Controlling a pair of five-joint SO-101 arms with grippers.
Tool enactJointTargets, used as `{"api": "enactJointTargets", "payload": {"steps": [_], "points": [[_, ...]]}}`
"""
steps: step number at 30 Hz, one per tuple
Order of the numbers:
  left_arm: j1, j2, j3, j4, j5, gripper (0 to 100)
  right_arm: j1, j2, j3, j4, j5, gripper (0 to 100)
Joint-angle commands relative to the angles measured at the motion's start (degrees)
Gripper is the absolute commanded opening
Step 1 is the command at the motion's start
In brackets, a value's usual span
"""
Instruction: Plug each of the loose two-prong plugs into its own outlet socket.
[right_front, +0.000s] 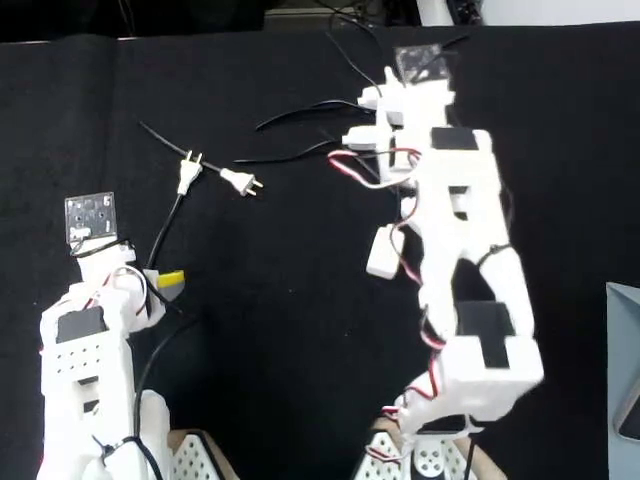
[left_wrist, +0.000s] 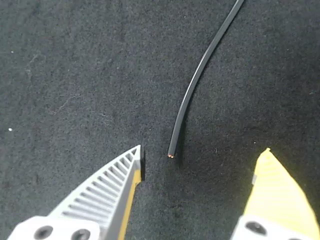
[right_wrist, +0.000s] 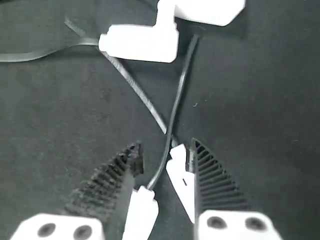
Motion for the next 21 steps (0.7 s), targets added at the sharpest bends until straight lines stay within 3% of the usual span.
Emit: {"api": "enactJointTargets", "payload": {"steps": [1,13,19,21], "points": [[0.7,-0.5,-0.5,-1.1,0.2,35,1.3,3.4,-2.8,-0.8,2.4,14.2],[0.7,-0.5,-0.5,-1.1,0.2,35,2.2,18.4,-12.9,-0.7,3.9,14.2],[0.7,-0.5,-0.5,-1.1,0.2,35,1.1,23.2,-13.1,0.8,10.3,13.4],[0.7,-0.5,-0.5,-1.1,0.2,35,0.8,24.0,-13.4,3.4,11.9,8.7]]}}
